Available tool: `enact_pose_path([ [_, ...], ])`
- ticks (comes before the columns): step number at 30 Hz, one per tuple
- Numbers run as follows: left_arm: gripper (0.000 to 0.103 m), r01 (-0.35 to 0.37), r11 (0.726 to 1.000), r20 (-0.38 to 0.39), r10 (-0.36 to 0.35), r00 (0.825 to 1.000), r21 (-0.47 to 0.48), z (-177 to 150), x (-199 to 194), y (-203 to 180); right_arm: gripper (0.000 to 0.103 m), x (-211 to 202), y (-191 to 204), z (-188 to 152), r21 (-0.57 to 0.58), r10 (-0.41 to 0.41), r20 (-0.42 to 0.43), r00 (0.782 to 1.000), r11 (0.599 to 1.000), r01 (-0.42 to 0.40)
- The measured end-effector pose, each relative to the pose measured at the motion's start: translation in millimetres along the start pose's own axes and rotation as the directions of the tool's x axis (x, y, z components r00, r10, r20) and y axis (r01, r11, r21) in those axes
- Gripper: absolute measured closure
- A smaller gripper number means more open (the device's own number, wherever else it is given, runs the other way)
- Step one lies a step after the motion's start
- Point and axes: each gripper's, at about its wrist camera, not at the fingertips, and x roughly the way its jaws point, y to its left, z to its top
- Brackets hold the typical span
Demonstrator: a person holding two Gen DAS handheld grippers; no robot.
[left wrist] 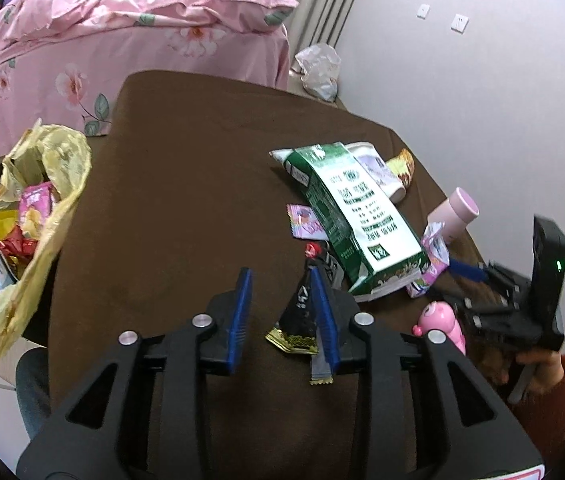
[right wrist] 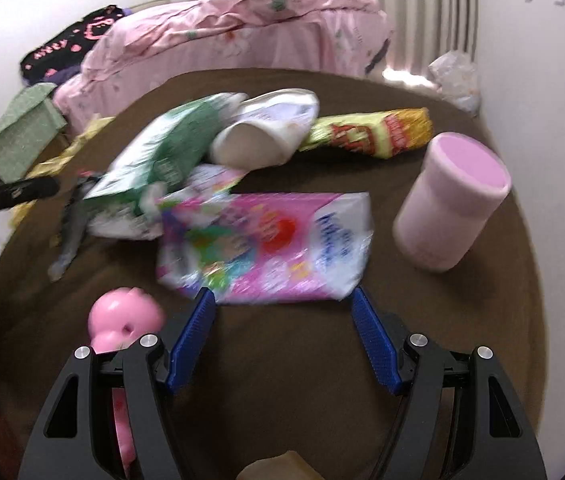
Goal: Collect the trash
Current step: 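Grasp a dark candy wrapper with the left gripper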
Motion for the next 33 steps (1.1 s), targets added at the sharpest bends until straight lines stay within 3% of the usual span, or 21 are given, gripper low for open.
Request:
enact_pose_path([
  [2, 0.068, -0.007, 1.000, 0.014, 0.007, 1.000, -0.004, 1, -3, 2, 0.036, -5, 7, -6, -0.009, 0.027, -0.009, 1.000, 1.000, -0.027],
  [5, 0.068, -0.017, 1.000, 0.030, 0.017, 0.999, -0.016, 2, -7, 5, 0.035, -10, 11, -16, 0.005, 0.005, 0.008, 1.000, 1.000, -0.005],
  [8, 0.067, -0.007, 1.000, 0.036, 0.008, 0.999, -0.014, 2, -9, 3, 0.036, -14, 19, -17, -0.084, -0.020, -0.027, 0.999, 0.996, 0.017],
  [11, 0.067, 0.052, 0.998, 0.022, -0.052, 0.998, 0.020, 2, -10, -10, 0.036, -28, 19, -18, -0.107, -0.032, 0.037, 0.999, 0.994, 0.036],
  [13, 0.067, 0.128, 0.990, -0.002, -0.128, 0.992, 0.061, 4, -11, -25, 0.036, -39, 17, -16, -0.120, -0.066, 0.080, 0.995, 0.990, 0.075],
  [15, 0.067, 0.217, 0.972, -0.029, -0.215, 0.976, 0.088, 5, -11, -42, 0.036, -47, 12, -13, -0.109, -0.108, 0.111, 0.988, 0.987, 0.120],
  [18, 0.061, 0.374, 0.924, -0.110, -0.364, 0.925, 0.085, 8, 3, -68, 0.036, -53, -1, -8, -0.062, -0.143, 0.144, 0.979, 0.986, 0.153],
  [21, 0.061, 0.421, 0.901, -0.171, -0.400, 0.900, 0.109, 8, 24, -86, 0.036, -55, -11, -1, -0.019, -0.130, 0.180, 0.975, 0.991, 0.135],
  [24, 0.061, 0.339, 0.936, -0.186, -0.317, 0.930, 0.101, 8, 45, -85, 0.036, -46, -11, 18, -0.077, -0.059, 0.189, 0.980, 0.994, 0.075],
  [28, 0.061, 0.262, 0.965, -0.130, -0.255, 0.958, 0.035, 12, 42, -57, 0.036, -23, -1, 41, -0.170, 0.022, 0.153, 0.988, 0.985, 0.005],
  [33, 0.061, 0.171, 0.984, -0.050, -0.173, 0.984, -0.041, 22, 29, -19, 0.036, 17, 0, 58, -0.187, 0.080, 0.032, 0.996, 0.980, -0.073],
])
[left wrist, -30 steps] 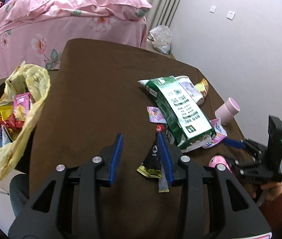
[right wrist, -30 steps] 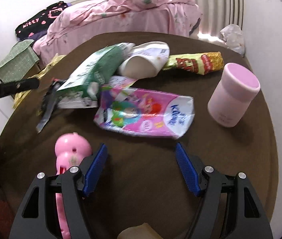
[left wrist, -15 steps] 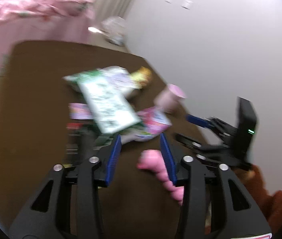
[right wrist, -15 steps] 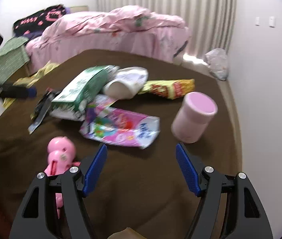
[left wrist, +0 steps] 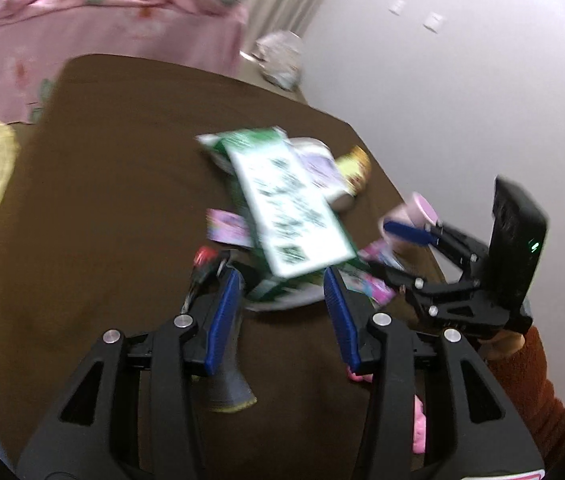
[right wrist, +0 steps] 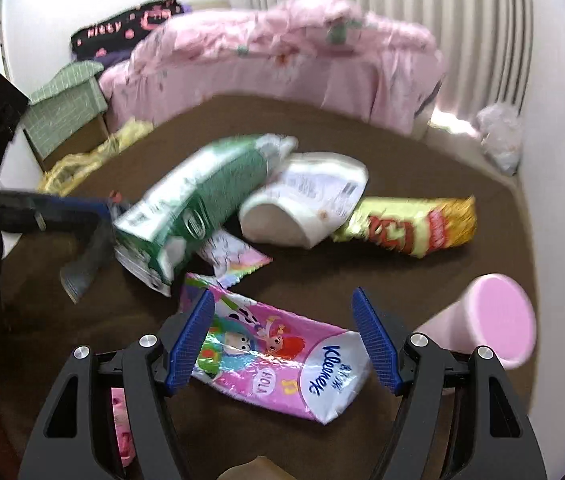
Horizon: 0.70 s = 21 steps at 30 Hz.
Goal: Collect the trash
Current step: 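Grasp a dark candy wrapper with the left gripper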
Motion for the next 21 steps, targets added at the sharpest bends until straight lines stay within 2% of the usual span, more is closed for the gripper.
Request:
enact_pose_path([
  [3, 0.061, -0.032, 0.999, 0.032, 0.033, 0.999, -0.025, 1, -8, 13, 0.036, 8, -1, -10, 0.030, 0.030, -0.058, 0.998, 0.999, -0.028],
  [8, 0.061, -0.063, 0.997, 0.049, 0.065, 0.997, -0.042, -1, -12, 28, 0.036, -14, 12, -42, 0.066, 0.059, -0.046, 0.997, 0.996, -0.056],
  [12, 0.061, -0.046, 0.997, 0.059, 0.049, 0.997, -0.065, -2, -21, 38, 0.042, -29, 37, -62, 0.019, 0.013, -0.037, 0.999, 1.000, -0.012],
  [14, 0.061, -0.035, 0.997, 0.091, 0.041, 0.995, -0.064, -1, -33, 40, 0.062, -33, 41, -67, 0.017, -0.001, -0.045, 0.999, 1.000, 0.002],
  [15, 0.061, -0.034, 0.997, 0.121, 0.042, 0.992, -0.064, 2, -42, 42, 0.064, -34, 42, -69, 0.024, -0.023, -0.042, 0.999, 0.999, 0.024],
  [17, 0.060, -0.043, 0.997, 0.154, 0.052, 0.987, -0.060, 7, -51, 44, 0.086, -37, 40, -70, 0.062, -0.020, -0.042, 0.999, 0.998, 0.023],
  [18, 0.060, -0.048, 0.998, 0.160, 0.055, 0.986, -0.052, 9, -52, 44, 0.094, -38, 39, -70, 0.078, -0.027, -0.040, 0.999, 0.996, 0.030],
  [21, 0.059, -0.062, 0.998, 0.138, 0.062, 0.988, -0.008, 13, -42, 41, 0.099, -47, 40, -70, 0.113, -0.011, -0.008, 1.000, 0.994, 0.011],
])
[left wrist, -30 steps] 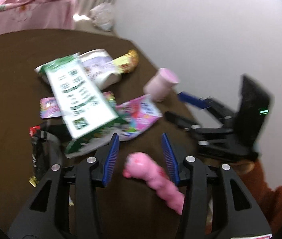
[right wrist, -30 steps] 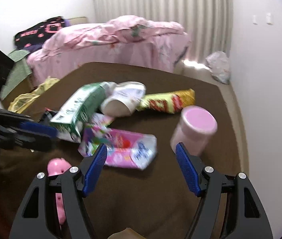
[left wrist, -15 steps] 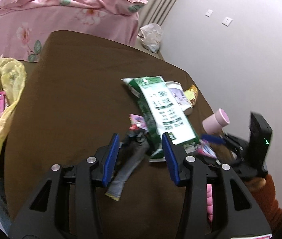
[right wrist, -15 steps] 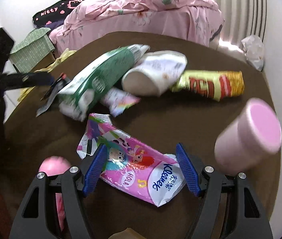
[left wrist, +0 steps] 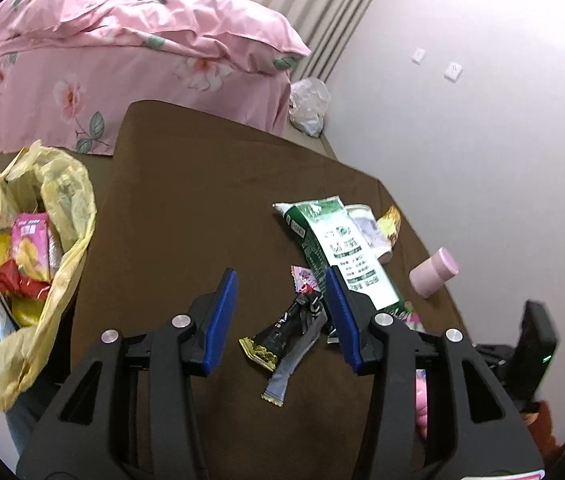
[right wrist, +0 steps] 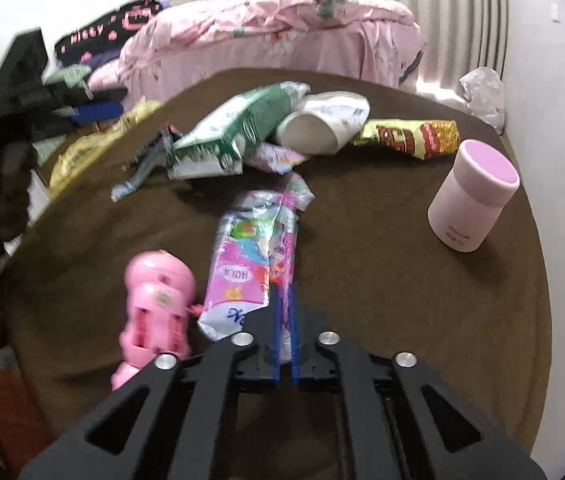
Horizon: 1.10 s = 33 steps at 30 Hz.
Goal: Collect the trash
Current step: 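Grasp a dark candy wrapper with the left gripper, then grasp the pink Kleenex tissue packet with the right gripper while the left holds its wrapper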
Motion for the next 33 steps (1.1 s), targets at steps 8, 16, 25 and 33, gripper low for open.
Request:
enact_pose_path([
  [8, 0.065, 0.011, 0.994, -0.139, 0.005, 0.990, 0.111, -4, 57, -28, 0.099, -11, -6, 6, 0.074, -0.022, 0.052, 0.998, 0.997, 0.018],
  [16, 0.089, -0.005, 0.997, -0.096, 0.012, 0.995, 0.073, -19, 20, -24, 0.099, -23, -14, 5, 0.120, -0.044, 0.101, 0.994, 0.992, 0.031],
  [25, 0.089, -0.048, 0.998, -0.010, 0.048, 0.999, 0.044, -22, -25, -17, 0.099, -40, -3, 17, 0.108, -0.037, 0.181, 0.983, 0.994, 0.017],
  [33, 0.089, -0.052, 0.997, -0.023, 0.053, 0.998, 0.058, -26, -26, -21, 0.097, -21, 6, 8, 0.040, -0.003, 0.084, 0.996, 0.999, 0.000],
])
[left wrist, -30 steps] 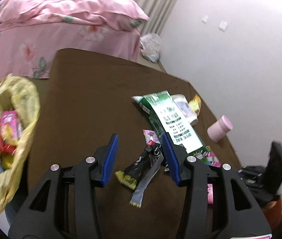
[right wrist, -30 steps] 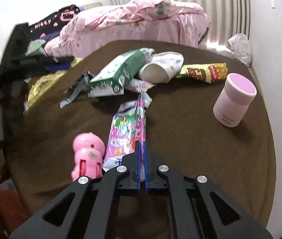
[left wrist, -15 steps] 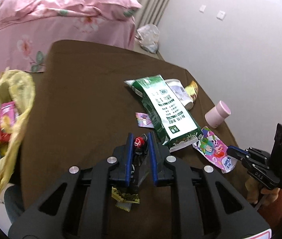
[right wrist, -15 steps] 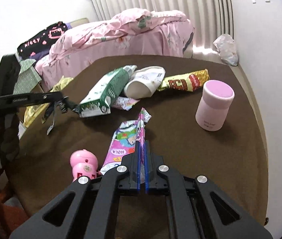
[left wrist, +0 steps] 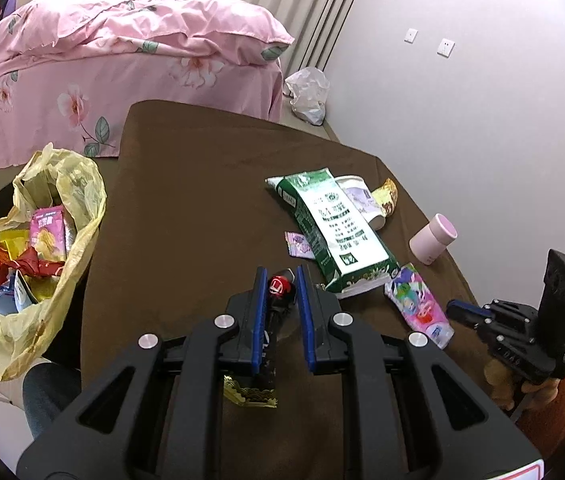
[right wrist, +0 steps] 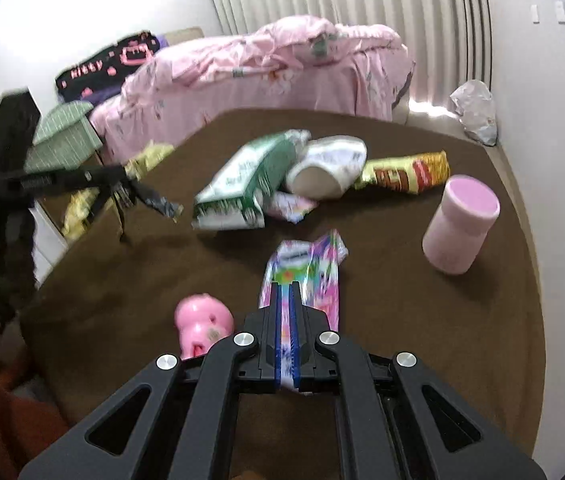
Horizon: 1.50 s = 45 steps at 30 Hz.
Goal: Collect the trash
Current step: 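Grasp the pink Kleenex tissue packet with the right gripper while the left holds its wrapper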
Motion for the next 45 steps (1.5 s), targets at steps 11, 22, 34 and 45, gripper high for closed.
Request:
enact_pose_path([
  [11, 0.088, -0.008, 1.000, -0.072, 0.008, 0.997, 0.008, -12, 24, -6, 0.048, 12, -11, -10, -0.001, -0.029, -0.060, 0.998, 1.000, 0.029],
  [22, 0.088, -0.013, 1.000, -0.074, 0.014, 0.997, 0.023, -15, 22, -9, 0.094, 20, 2, -19, -0.084, -0.111, -0.060, 0.992, 0.991, 0.105],
  [34, 0.088, -0.012, 1.000, -0.080, 0.014, 0.997, 0.027, -18, 22, -11, 0.036, 1, -14, -37, 0.017, 0.044, -0.089, 0.995, 0.999, -0.043],
  [45, 0.088, -0.003, 1.000, -0.095, 0.006, 0.995, 0.031, -21, 27, -13, 0.036, -33, 0, -30, -0.166, -0.168, 0.014, 0.986, 0.972, 0.168],
])
